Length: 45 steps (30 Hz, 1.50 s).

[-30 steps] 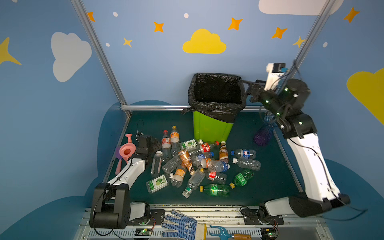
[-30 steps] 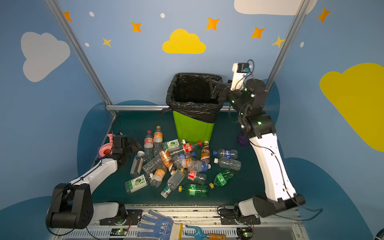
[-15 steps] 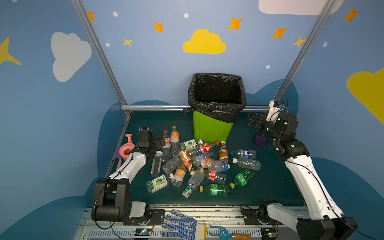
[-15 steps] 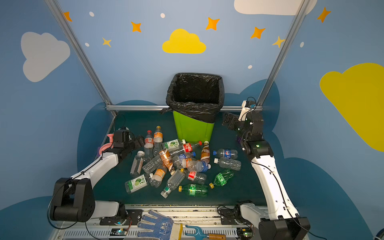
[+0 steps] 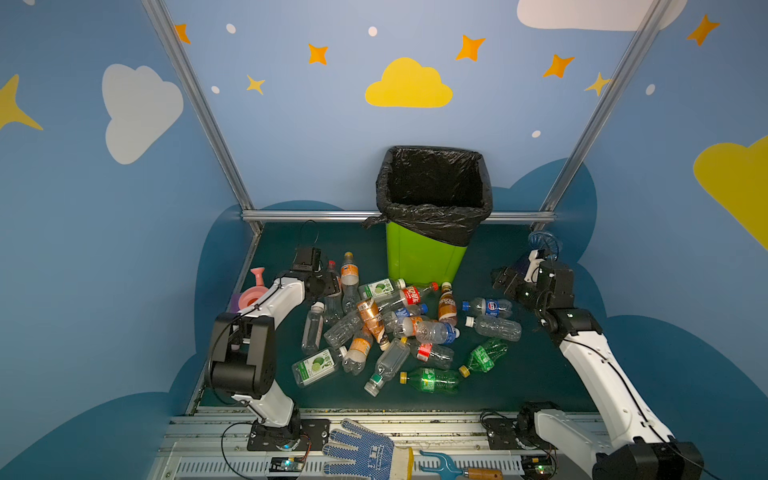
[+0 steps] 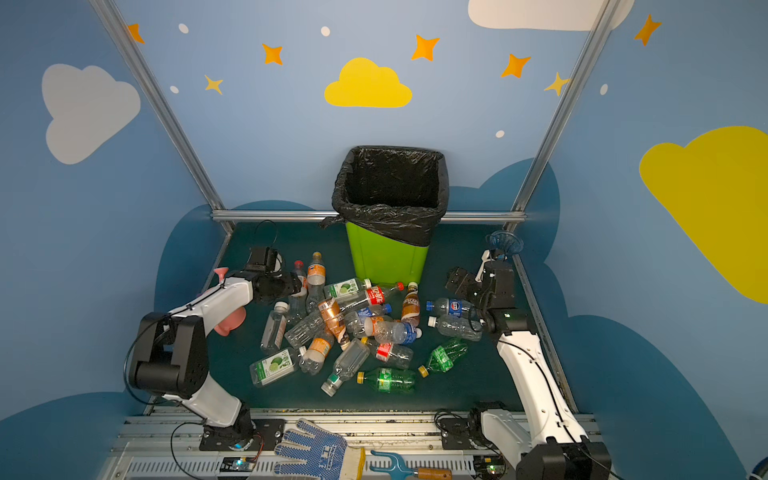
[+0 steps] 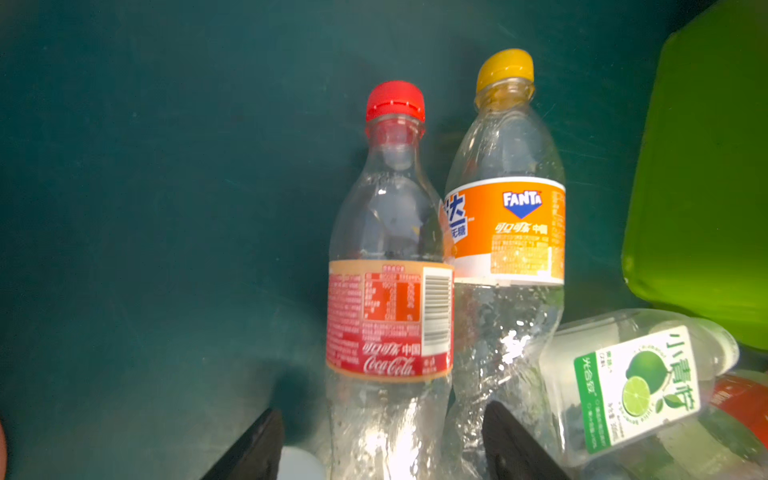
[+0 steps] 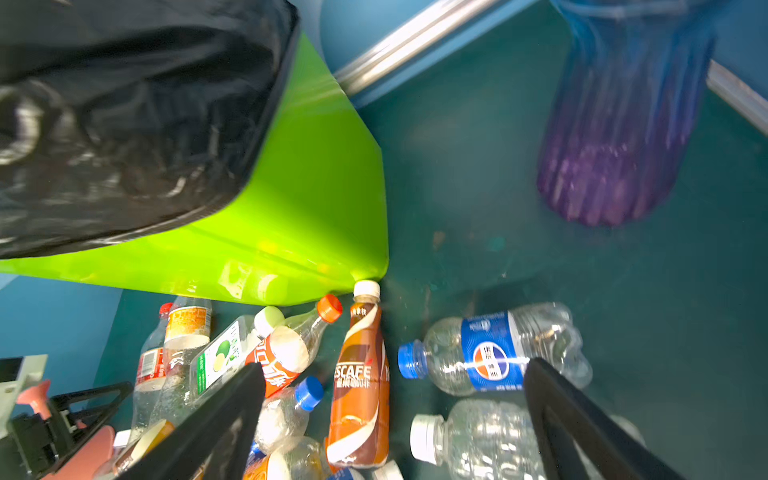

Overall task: Throw the plastic bottles in the bin
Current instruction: 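Grasp the red-capped Coca-Cola bottle with the left gripper while the right draws back, then lift the Coca-Cola bottle with the left gripper over the bin and open it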

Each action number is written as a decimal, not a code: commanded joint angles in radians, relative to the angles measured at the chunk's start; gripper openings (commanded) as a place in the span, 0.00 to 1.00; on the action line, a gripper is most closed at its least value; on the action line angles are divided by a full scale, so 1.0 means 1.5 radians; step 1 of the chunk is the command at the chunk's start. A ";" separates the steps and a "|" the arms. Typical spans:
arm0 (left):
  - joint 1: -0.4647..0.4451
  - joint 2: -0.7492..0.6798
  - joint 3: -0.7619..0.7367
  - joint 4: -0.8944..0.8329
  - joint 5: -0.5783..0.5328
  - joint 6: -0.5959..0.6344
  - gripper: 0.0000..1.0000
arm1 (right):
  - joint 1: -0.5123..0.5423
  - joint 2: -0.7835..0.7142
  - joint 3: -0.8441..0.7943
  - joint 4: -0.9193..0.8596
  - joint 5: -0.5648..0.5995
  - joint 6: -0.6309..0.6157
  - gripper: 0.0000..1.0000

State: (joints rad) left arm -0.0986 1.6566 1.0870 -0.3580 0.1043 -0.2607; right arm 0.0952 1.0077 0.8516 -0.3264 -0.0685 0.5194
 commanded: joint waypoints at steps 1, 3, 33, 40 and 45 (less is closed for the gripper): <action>-0.008 0.027 0.037 -0.059 -0.016 0.018 0.75 | -0.007 -0.018 -0.005 -0.002 0.002 0.018 0.96; -0.010 0.042 0.054 -0.070 -0.023 0.021 0.75 | -0.010 -0.019 -0.009 -0.005 0.003 0.018 0.96; -0.019 0.201 0.197 -0.160 -0.022 0.038 0.63 | -0.036 -0.030 -0.043 -0.013 0.015 0.043 0.96; -0.019 0.181 0.206 -0.157 -0.002 0.025 0.50 | -0.044 -0.029 -0.045 -0.012 0.011 0.044 0.96; -0.017 0.130 0.214 -0.155 -0.002 0.006 0.48 | -0.049 -0.029 -0.044 -0.013 0.009 0.040 0.96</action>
State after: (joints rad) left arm -0.1253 1.9251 1.3762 -0.5766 0.0914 -0.2260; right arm 0.0284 0.9802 0.7944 -0.3340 -0.0471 0.5804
